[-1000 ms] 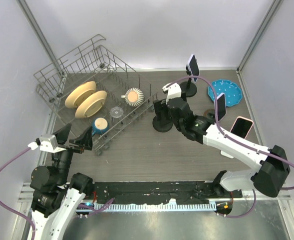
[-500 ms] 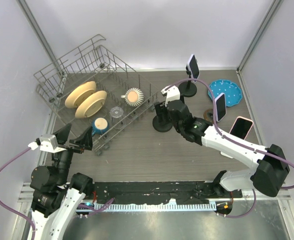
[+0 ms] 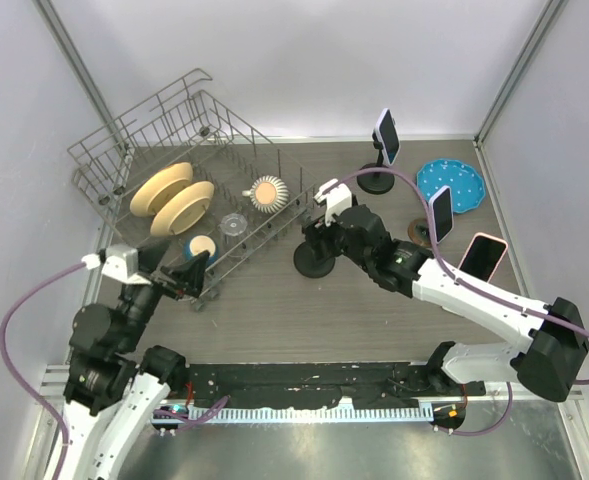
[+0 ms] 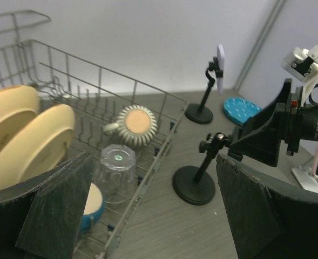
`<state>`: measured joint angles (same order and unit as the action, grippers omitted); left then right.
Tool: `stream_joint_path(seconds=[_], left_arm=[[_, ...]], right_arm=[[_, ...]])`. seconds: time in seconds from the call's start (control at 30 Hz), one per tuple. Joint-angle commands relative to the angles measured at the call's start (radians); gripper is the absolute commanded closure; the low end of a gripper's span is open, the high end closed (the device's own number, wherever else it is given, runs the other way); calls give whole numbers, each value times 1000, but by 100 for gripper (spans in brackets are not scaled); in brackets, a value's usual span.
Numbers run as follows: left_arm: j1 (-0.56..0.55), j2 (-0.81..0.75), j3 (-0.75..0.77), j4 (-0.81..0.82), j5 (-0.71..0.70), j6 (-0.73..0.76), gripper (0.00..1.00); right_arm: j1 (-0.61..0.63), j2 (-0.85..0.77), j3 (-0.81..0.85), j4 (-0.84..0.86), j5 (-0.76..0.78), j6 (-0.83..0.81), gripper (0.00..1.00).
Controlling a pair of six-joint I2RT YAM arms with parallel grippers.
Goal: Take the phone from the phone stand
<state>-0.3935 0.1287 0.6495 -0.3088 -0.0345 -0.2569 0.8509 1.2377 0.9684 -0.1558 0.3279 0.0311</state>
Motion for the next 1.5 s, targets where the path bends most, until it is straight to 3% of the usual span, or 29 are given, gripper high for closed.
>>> stream_joint_path(seconds=[0.0, 0.23, 0.43, 0.67, 0.77, 0.87, 0.97, 1.17, 1.47], left_arm=[[-5, 172, 76, 2, 220, -77, 0], [-5, 399, 113, -3, 404, -208, 0], [-5, 413, 21, 146, 423, -323, 0], [-51, 422, -126, 333, 391, -458, 0], [-79, 425, -162, 393, 361, -473, 0], [-100, 424, -186, 421, 335, -473, 0], [-107, 422, -197, 422, 331, -467, 0], [-107, 422, -203, 358, 324, -455, 0], [-131, 405, -192, 272, 327, -444, 0]], right_arm=[[57, -43, 21, 73, -219, -48, 78], [128, -18, 24, 53, -314, -105, 78], [134, -34, 13, 35, -450, -140, 78], [134, -44, 35, -99, -576, -232, 73], [134, -38, 55, -151, -586, -260, 59], [134, -32, 73, -179, -586, -269, 31], [134, -30, 87, -185, -590, -260, 19], [134, -78, 99, -159, -604, -209, 10], [135, -142, 96, -137, -590, -154, 7]])
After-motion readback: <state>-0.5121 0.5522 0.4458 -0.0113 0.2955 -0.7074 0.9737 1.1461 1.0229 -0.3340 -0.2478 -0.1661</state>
